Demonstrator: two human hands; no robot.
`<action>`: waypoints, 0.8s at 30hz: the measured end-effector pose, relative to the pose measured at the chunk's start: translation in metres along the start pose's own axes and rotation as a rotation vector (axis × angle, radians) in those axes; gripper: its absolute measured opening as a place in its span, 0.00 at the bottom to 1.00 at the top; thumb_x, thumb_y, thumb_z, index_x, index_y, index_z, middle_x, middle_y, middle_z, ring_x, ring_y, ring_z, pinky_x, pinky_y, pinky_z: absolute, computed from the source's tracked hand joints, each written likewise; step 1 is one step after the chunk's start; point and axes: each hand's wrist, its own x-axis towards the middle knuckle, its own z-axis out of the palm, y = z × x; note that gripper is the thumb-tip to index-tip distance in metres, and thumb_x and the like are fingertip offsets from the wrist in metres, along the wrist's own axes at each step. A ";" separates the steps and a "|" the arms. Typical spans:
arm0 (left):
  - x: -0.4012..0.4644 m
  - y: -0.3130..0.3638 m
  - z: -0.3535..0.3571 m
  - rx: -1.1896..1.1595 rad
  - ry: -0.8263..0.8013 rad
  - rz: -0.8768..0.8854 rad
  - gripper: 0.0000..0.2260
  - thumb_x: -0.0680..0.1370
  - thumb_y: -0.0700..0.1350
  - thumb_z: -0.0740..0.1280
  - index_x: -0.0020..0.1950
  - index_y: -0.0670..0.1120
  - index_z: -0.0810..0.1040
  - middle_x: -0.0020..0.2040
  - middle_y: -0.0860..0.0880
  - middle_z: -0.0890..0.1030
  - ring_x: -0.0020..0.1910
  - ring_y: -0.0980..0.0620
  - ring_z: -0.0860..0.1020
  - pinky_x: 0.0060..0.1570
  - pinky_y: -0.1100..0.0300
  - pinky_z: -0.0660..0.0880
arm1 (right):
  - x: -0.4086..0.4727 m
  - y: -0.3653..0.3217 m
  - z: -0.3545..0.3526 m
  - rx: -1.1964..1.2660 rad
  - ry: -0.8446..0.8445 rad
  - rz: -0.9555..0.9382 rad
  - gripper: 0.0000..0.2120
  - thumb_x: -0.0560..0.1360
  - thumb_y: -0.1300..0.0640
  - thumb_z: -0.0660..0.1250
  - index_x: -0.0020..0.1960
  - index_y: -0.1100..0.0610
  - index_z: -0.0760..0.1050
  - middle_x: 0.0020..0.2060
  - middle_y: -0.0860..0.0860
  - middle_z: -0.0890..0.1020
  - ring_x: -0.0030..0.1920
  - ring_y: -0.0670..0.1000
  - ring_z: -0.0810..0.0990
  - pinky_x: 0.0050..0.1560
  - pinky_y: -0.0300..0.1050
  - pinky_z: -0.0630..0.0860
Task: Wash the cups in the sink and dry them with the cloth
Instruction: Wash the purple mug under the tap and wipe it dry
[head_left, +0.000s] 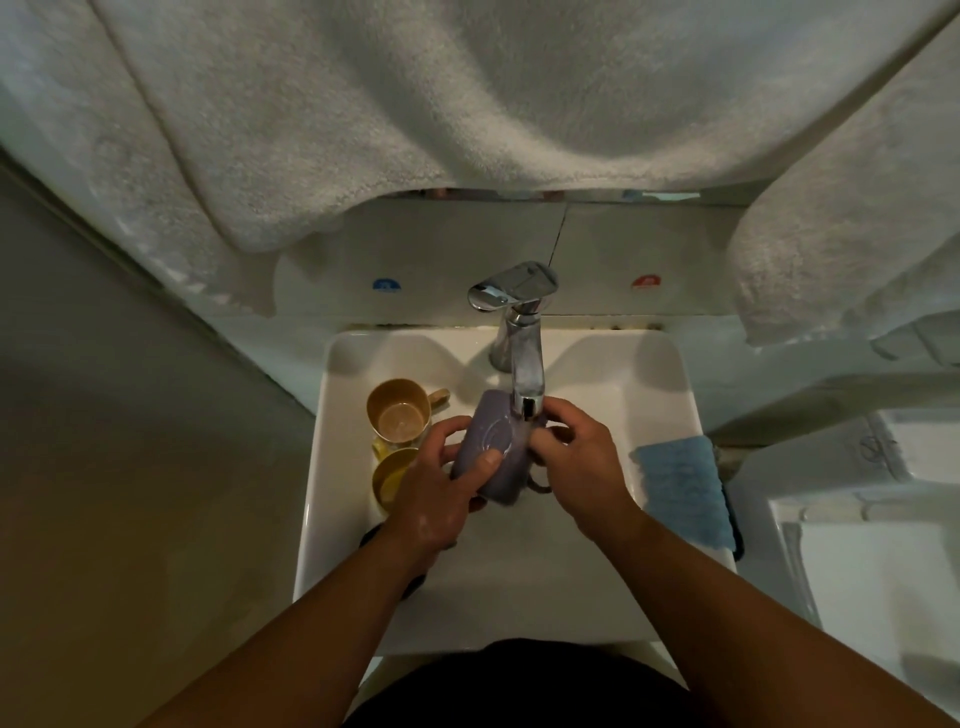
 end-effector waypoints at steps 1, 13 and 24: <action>0.000 0.000 -0.001 -0.012 -0.002 -0.001 0.20 0.80 0.50 0.69 0.71 0.56 0.70 0.65 0.47 0.79 0.56 0.48 0.82 0.49 0.51 0.84 | 0.001 -0.001 -0.002 -0.018 0.002 -0.017 0.10 0.78 0.58 0.68 0.59 0.50 0.79 0.52 0.50 0.82 0.51 0.51 0.82 0.44 0.42 0.83; 0.006 -0.001 -0.001 -0.022 0.010 -0.051 0.17 0.81 0.53 0.67 0.69 0.57 0.71 0.64 0.45 0.80 0.56 0.45 0.83 0.50 0.45 0.84 | -0.003 -0.007 0.002 0.034 -0.017 0.008 0.14 0.78 0.56 0.69 0.62 0.46 0.77 0.57 0.49 0.81 0.56 0.51 0.80 0.53 0.53 0.84; 0.008 0.001 0.003 0.011 0.005 -0.044 0.17 0.82 0.54 0.64 0.71 0.55 0.71 0.65 0.45 0.80 0.57 0.45 0.82 0.52 0.45 0.83 | -0.004 0.001 0.004 -0.068 -0.011 0.000 0.23 0.77 0.52 0.71 0.70 0.47 0.72 0.63 0.48 0.77 0.61 0.52 0.78 0.54 0.55 0.83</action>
